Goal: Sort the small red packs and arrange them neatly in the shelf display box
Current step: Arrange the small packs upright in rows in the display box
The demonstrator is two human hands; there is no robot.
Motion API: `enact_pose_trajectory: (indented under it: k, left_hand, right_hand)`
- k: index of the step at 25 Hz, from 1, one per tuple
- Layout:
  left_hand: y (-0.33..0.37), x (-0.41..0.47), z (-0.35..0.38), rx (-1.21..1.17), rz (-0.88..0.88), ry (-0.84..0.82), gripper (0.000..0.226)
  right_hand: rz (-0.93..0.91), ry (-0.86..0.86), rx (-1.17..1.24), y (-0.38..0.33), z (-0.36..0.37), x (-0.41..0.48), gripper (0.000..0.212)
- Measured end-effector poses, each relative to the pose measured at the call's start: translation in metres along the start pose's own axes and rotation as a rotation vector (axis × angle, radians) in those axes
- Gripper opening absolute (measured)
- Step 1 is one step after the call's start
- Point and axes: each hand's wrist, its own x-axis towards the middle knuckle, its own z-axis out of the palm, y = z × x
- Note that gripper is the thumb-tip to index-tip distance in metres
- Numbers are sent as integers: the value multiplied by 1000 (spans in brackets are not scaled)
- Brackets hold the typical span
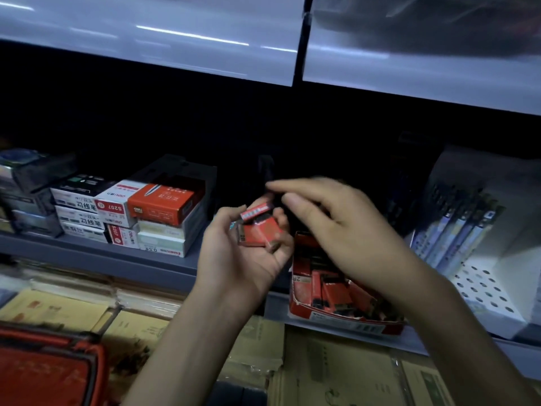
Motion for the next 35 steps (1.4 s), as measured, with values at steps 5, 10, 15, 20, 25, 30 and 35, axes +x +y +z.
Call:
enact_pose_trajectory:
  k: [5,10,15,20,25,30,35]
  left_hand:
    - [9,3,-13,135,72,66,30]
    - [-4,11,-16,336,113,88,31]
    - [-10,8,-18,522,146,21,35]
    - [-11,9,-20,548,159,-10,38]
    - [-12,12,-21,546,170,-23,38]
    - [-11,12,-21,537,164,-21,38]
    - [-12,13,-21,537,173,-20,38]
  right_hand:
    - [204,-140,-123,13,-33,-5,16]
    - [371,-346,-283,24,-13,-9,9]
    - [430,-455,-317,33,-10,-11,8]
    - [511,-393,-351,23,-1,-9,44]
    - [636,-339,-311,22,10,-6,43]
    - [724,-275,-283,21,13,-5,44]
    - [777,-302,-229,24,13,-4,48]
